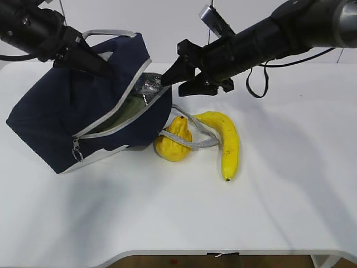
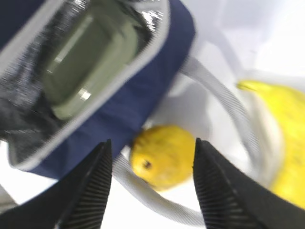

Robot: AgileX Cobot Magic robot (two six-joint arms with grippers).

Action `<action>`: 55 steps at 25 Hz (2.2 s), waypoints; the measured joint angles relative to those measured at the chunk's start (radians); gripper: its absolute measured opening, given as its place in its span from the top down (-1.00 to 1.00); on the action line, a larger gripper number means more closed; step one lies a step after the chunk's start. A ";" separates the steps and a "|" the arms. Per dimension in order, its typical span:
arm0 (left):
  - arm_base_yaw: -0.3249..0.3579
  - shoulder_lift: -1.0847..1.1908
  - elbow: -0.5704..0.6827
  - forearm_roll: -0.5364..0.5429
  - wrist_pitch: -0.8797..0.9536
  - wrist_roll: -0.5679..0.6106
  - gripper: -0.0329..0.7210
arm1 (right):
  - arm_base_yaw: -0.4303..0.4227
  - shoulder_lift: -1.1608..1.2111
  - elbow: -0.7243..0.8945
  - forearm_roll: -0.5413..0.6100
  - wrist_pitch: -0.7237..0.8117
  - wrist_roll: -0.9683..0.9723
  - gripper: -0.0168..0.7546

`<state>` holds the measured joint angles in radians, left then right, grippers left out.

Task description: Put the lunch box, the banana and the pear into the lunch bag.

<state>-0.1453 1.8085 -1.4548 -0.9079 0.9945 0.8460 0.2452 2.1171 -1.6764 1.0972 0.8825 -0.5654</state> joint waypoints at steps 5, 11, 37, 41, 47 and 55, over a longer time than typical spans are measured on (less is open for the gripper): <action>0.000 0.000 0.000 0.000 0.000 0.000 0.93 | -0.002 -0.048 -0.038 -0.266 0.045 0.135 -0.18; 0.000 0.000 0.000 0.000 0.000 0.000 0.93 | -0.002 -0.066 -0.141 -0.580 0.167 0.325 -0.18; 0.000 0.000 0.000 -0.012 -0.005 0.000 0.93 | 0.063 0.032 -0.188 -1.000 0.235 0.635 -0.32; 0.000 0.000 0.000 -0.013 -0.005 0.000 0.93 | 0.063 0.066 -0.190 -1.005 0.234 0.642 -0.32; 0.000 0.000 0.000 -0.013 -0.005 0.000 0.93 | 0.066 0.103 -0.194 -1.032 0.229 0.648 -0.32; 0.000 0.000 0.000 -0.013 -0.011 0.000 0.93 | 0.066 0.131 -0.196 -1.056 0.228 0.654 -0.32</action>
<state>-0.1453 1.8085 -1.4548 -0.9212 0.9834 0.8460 0.3108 2.2484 -1.8723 0.0412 1.1100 0.0888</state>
